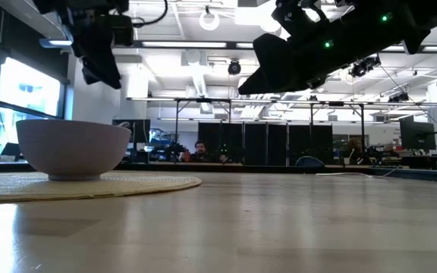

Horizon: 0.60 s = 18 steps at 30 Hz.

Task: Pick & Place Utensil
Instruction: Put the silver fork into the purple bowl

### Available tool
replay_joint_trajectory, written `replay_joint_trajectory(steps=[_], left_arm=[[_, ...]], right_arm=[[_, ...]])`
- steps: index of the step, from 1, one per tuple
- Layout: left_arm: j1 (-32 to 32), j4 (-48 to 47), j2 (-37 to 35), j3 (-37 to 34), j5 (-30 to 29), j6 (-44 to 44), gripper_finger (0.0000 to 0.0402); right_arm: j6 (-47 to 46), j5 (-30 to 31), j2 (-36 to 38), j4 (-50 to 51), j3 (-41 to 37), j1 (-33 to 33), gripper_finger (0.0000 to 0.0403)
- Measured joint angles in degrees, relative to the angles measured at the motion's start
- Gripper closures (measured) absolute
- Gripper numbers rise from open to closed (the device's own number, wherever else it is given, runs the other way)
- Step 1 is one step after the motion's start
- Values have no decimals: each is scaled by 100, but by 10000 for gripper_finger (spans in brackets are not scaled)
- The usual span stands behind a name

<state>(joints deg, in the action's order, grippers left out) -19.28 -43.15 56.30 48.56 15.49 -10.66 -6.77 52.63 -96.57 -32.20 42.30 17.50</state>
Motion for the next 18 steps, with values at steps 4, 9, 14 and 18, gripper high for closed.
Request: replay_joint_trajectory(steps=[4, 9, 14, 18], left_arm=[[600, 823, -181, -366, -505, -60, 293], [1011, 1885, -192, -488, -1032, 61, 293], [1070, 2627, -169, -488, -1290, 436, 293], [1068, 2697, -169, -488, -1529, 463, 293]], right_arm=[[-460, 570, 0, 40, 0, -130, 253], [-930, 640, 54, 353, 0, -545, 253], [-1640, 254, 87, 1269, 0, -1286, 253], [-2576, -856, 90, 2324, 0, -2009, 253]])
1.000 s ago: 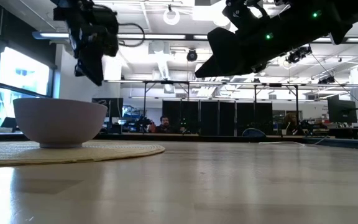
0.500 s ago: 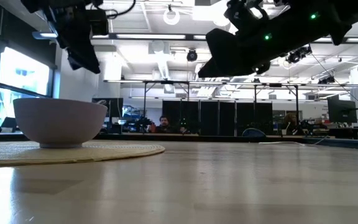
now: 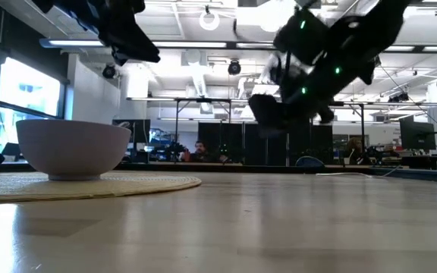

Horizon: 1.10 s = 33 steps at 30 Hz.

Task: Pick & Place Utensil
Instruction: Put the silver fork into the purple bowl

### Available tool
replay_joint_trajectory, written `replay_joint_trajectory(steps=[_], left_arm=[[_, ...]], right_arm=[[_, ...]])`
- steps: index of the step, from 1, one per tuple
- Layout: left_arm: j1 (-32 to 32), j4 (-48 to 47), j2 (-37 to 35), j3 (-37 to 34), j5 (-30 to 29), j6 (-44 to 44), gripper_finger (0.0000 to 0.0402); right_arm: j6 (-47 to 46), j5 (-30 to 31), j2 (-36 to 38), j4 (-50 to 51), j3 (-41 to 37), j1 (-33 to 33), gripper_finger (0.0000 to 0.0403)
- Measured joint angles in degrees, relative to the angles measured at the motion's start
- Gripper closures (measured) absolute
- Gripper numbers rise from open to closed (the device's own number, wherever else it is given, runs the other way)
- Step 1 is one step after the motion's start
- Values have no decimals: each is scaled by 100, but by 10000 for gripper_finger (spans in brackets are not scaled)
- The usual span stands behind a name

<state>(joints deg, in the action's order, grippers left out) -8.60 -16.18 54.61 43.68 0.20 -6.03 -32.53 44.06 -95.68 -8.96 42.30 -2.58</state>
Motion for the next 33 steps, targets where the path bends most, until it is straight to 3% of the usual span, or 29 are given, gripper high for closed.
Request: replay_joint_trajectory(steps=[5, 9, 15, 24, 33], left_arm=[[0, -127, 36, 0, -255, -2, 293], [2, -189, 143, 3, -253, -19, 293], [2, -142, 481, 4, -237, -16, 293], [2, -199, 760, 2, -235, -13, 293], [2, -177, 754, 4, -235, -19, 293]], right_arm=[[-1057, -1490, 0, 1585, 199, -945, 253], [-968, -1724, 0, 2874, 626, -1468, 253], [-534, -1625, 2, 4103, 1336, -2150, 253], [-341, -1500, 7, 3704, 1156, -2890, 253], [-1613, -773, 4, 3611, 479, -3237, 253]])
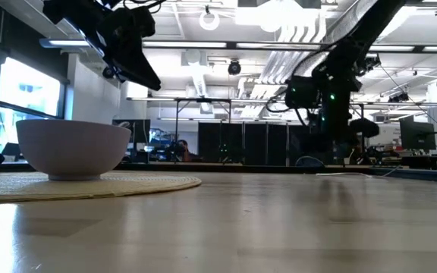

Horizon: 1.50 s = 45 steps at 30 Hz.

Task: Pick & Place Utensil
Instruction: Put the silver fork into the purple bowl

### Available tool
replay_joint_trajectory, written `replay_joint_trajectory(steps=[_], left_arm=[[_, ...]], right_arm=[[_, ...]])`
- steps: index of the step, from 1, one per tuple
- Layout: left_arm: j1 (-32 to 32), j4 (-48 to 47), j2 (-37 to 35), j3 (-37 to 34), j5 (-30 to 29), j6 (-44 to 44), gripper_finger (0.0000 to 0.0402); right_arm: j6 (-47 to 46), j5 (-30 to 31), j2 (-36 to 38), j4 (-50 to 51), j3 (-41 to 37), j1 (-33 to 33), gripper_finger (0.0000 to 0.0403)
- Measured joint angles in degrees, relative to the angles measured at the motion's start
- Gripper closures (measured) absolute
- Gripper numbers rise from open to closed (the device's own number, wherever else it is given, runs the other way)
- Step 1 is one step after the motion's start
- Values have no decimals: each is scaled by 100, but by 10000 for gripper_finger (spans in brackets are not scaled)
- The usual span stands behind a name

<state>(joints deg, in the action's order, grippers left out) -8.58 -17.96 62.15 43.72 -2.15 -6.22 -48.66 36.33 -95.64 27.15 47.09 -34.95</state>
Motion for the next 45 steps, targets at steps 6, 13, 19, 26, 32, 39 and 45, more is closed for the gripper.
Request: replay_joint_trajectory(steps=[6, 13, 19, 26, 32, 39, 45], left_arm=[[0, 32, 0, 0, 0, -2, 293], [0, 25, 0, 0, 0, -4, 293], [0, 26, 0, 0, 0, -4, 293], [0, 26, 0, 0, 0, -7, 293], [0, 124, 0, 0, 0, -7, 293], [0, 144, 0, 0, 0, -7, 293], [0, 144, 0, 0, 2, -11, 293]], right_arm=[[-297, 28, 0, -240, -347, -105, 253], [-313, 25, 0, -408, -581, -297, 254], [-359, -276, 13, -526, -660, -372, 254], [-271, -382, 15, -539, -662, -325, 260], [-224, -612, 17, -537, -660, -324, 297], [-213, -721, 72, -513, -664, -132, 327], [-234, -842, 149, -511, -675, -25, 336]])
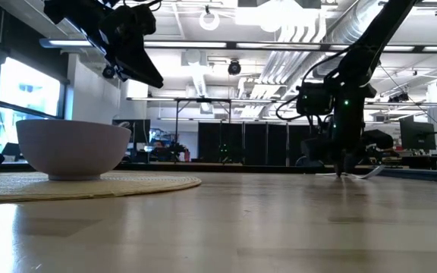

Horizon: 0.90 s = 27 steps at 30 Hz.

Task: Pick & Place Utensil
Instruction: Put the silver fork into the purple bowl

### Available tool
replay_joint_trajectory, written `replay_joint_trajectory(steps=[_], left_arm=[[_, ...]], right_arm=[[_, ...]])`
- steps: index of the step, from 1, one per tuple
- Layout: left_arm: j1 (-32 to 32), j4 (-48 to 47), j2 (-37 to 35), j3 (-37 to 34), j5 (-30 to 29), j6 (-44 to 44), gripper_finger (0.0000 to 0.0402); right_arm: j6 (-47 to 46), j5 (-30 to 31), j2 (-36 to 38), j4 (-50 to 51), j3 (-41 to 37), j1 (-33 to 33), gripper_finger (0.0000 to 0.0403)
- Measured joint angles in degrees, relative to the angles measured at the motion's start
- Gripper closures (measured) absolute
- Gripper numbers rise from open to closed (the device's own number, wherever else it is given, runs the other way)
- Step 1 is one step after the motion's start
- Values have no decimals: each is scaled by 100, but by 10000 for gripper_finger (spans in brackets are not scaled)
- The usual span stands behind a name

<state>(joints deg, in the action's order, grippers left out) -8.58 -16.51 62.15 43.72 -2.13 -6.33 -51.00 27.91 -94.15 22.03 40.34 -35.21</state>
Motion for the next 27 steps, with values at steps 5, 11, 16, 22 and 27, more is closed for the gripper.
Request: replay_joint_trajectory(steps=[5, 11, 16, 22, 27], left_arm=[[0, 76, 0, 0, 1, -40, 293], [-2, 410, -2, 7, -21, -103, 293], [-6, 398, -2, 7, -408, -310, 293], [-65, 420, -3, -20, -415, -519, 293], [-677, 679, -4, -328, 219, -749, 293]], right_arm=[[-2, -5, 0, 0, 0, 111, 345], [-2, -43, 2, 1, 0, 265, 364], [-8, -34, 4, 7, 0, 447, 378], [-148, 51, 4, 5, 0, 741, 375], [-61, 310, -2, -9, -4, 1229, 381]])
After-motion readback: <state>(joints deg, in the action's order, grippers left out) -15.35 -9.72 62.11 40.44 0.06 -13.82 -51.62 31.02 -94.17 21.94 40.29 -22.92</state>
